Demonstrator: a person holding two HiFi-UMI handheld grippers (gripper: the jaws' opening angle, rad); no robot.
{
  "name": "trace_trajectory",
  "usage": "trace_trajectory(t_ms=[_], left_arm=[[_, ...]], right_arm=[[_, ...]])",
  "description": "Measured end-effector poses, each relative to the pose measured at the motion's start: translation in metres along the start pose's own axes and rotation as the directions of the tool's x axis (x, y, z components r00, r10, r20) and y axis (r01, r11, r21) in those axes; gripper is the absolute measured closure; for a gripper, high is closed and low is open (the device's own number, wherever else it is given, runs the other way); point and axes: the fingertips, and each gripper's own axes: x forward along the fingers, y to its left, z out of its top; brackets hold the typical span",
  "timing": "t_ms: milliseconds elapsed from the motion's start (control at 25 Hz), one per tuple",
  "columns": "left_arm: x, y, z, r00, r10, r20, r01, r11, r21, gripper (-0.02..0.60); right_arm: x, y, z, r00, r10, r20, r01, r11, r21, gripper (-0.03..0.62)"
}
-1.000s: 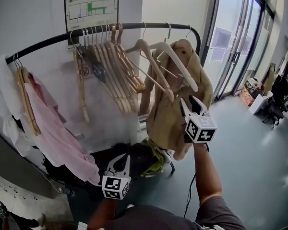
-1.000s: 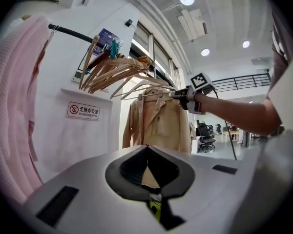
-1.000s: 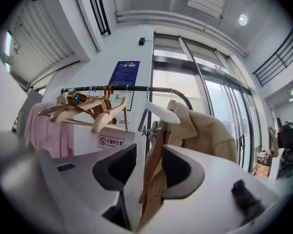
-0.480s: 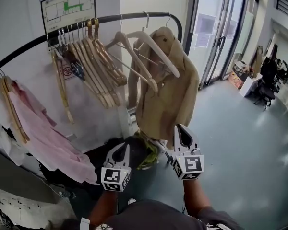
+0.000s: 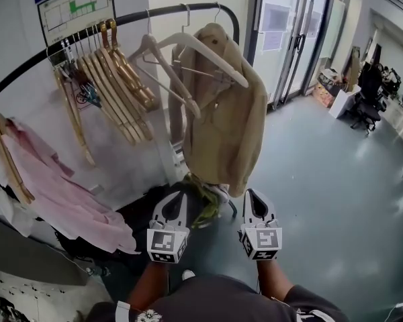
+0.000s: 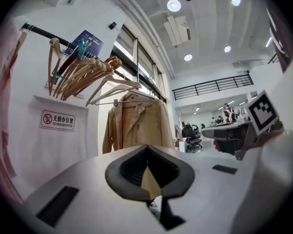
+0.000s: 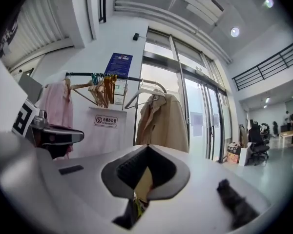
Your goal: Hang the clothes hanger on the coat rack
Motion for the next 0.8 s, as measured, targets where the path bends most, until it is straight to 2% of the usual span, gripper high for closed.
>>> trace_trajectory(t_ms=[200, 800], left_arm=[[0.001, -0.007, 0.0, 1.0, -0.017, -0.004, 0.017, 1.0, -0.026, 0.572], [-0.007, -0.017, 0.004, 1.0, -0.019, -0.001, 0.019, 1.0, -0.017, 0.572]], right_arm=[[-0.01, -0.007, -0.002, 0.999, -0.035, -0.008, 0.035, 0.998, -0.045, 0.58], [-0.016, 0.003, 0.017, 0.999, 0.003, 0.032, -0.002, 0.999, -0.037, 0.58]])
